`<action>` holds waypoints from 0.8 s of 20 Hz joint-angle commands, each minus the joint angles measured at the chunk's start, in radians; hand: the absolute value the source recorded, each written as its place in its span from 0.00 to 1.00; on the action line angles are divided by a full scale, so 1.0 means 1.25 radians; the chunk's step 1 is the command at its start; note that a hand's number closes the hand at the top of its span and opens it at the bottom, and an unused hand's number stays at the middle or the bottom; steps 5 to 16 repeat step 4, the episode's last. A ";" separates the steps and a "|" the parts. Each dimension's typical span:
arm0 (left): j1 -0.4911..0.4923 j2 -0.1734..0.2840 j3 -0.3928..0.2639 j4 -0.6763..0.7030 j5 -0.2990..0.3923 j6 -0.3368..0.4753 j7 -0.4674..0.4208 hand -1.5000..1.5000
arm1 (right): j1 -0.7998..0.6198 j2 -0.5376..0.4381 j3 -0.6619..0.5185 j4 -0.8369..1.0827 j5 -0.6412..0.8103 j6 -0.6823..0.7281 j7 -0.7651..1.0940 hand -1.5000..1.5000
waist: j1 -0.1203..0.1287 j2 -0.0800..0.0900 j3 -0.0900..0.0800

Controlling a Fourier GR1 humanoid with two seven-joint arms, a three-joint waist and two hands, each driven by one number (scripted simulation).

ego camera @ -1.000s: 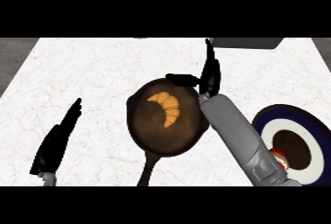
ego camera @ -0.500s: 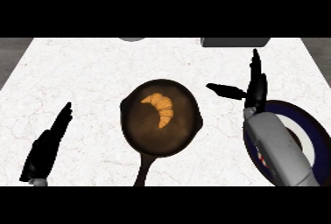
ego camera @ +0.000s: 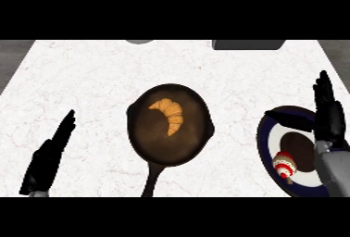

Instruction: Pick the croissant from the plate and place it in the pan

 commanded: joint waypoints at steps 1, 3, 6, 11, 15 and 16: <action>-0.013 0.006 0.013 0.015 -0.007 -0.005 -0.004 0.50 | 0.091 -0.085 -0.059 -0.090 -0.041 0.095 0.015 0.00 | -0.002 0.000 0.000; -0.061 -0.011 0.018 0.042 -0.005 -0.004 0.014 0.50 | 0.074 -0.078 -0.092 -0.055 -0.043 0.133 -0.001 0.00 | 0.002 0.001 0.000; -0.016 0.009 0.032 0.052 0.003 -0.029 -0.050 0.50 | 0.096 -0.076 -0.103 -0.087 -0.039 0.130 0.006 0.00 | 0.003 0.001 0.000; -0.016 0.009 0.032 0.052 0.003 -0.029 -0.050 0.50 | 0.096 -0.076 -0.103 -0.087 -0.039 0.130 0.006 0.00 | 0.003 0.001 0.000; -0.016 0.009 0.032 0.052 0.003 -0.029 -0.050 0.50 | 0.096 -0.076 -0.103 -0.087 -0.039 0.130 0.006 0.00 | 0.003 0.001 0.000; -0.016 0.009 0.032 0.052 0.003 -0.029 -0.050 0.50 | 0.096 -0.076 -0.103 -0.087 -0.039 0.130 0.006 0.00 | 0.003 0.001 0.000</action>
